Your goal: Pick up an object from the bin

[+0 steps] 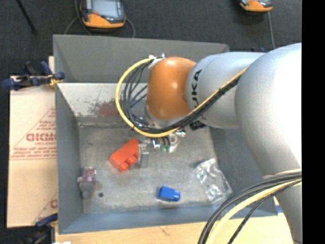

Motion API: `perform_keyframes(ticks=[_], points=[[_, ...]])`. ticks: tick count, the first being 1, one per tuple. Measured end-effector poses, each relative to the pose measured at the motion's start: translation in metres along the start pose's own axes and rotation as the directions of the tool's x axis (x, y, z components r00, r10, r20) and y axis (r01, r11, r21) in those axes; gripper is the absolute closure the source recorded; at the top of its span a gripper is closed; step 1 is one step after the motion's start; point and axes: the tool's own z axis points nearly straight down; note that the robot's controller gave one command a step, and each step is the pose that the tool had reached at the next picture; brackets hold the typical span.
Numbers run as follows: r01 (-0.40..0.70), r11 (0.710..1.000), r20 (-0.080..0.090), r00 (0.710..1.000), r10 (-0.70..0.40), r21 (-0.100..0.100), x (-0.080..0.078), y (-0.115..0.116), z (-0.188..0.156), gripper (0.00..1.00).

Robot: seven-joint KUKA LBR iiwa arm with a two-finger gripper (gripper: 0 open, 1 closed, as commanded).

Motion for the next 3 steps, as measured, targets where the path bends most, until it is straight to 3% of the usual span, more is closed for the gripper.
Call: perform_keyframes(ticks=[1,2,3], points=[[0.077,0.997,-0.002,0.997,-0.077,0.001,-0.0043,0.0074,0.0312,0.00],[0.073,0.997,0.001,0.997,-0.073,0.000,-0.0057,0.0064,0.0301,0.00],[0.071,0.997,0.000,0.997,-0.071,-0.001,-0.0056,0.0065,0.0302,1.00]])
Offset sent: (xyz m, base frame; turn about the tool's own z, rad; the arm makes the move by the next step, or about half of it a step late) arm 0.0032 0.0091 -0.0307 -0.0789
